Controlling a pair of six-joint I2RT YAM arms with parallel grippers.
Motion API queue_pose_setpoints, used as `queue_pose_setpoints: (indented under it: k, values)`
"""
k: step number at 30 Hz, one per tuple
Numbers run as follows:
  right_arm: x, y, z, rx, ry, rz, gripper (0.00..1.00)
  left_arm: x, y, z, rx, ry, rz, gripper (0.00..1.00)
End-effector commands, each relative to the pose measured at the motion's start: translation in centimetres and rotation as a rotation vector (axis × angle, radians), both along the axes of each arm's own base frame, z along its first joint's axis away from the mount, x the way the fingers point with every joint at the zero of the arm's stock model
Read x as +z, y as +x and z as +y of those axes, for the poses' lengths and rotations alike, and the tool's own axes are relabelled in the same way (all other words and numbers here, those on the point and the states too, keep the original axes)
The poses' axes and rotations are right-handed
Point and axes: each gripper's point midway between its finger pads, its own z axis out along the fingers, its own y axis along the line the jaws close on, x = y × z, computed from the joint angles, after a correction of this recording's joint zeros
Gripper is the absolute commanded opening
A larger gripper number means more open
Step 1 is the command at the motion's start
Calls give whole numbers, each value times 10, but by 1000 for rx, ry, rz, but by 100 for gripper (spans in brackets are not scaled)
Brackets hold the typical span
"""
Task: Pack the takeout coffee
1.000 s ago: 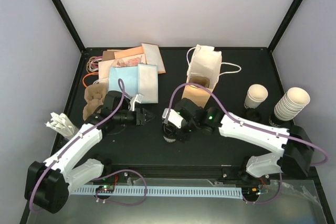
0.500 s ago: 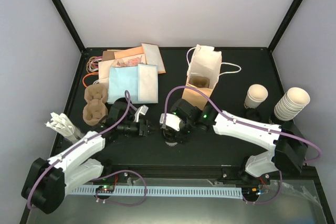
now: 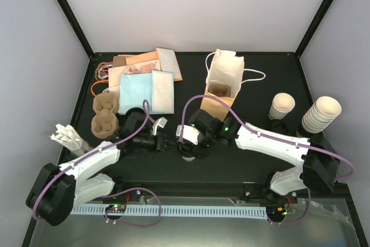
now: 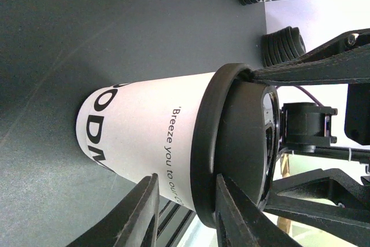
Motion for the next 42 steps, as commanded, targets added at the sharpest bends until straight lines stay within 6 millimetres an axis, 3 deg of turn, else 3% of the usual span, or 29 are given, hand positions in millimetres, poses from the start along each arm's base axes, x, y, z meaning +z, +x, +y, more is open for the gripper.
queue_pose_setpoints:
  k: [1, 4, 10, 23, 27, 33, 37, 42]
  values:
    - [-13, -10, -6, 28, -30, 33, 69, -1, 4, -7, -22, 14, -39, 29]
    - [-15, -11, -8, 31, -38, 34, 69, -9, 1, -11, -37, 45, -38, 28]
    - [-22, -13, -16, 31, -70, 34, 70, -46, -6, 2, -32, 182, 12, 24]
    - [-34, -17, -28, 19, -99, 44, 69, -72, -15, 9, -36, 250, 60, 23]
    - [-30, -13, -25, -23, -80, 39, 70, -50, -6, 9, -37, 263, -13, 25]
    - [-9, 6, -16, -186, -9, 29, 70, 8, 20, 13, 19, 295, -172, 44]
    - [6, 19, -10, -330, 34, 42, 69, 32, 29, 20, 88, 291, -236, 50]
    - [10, 25, -3, -421, 42, 76, 66, 51, 31, 25, 134, 249, -329, 54]
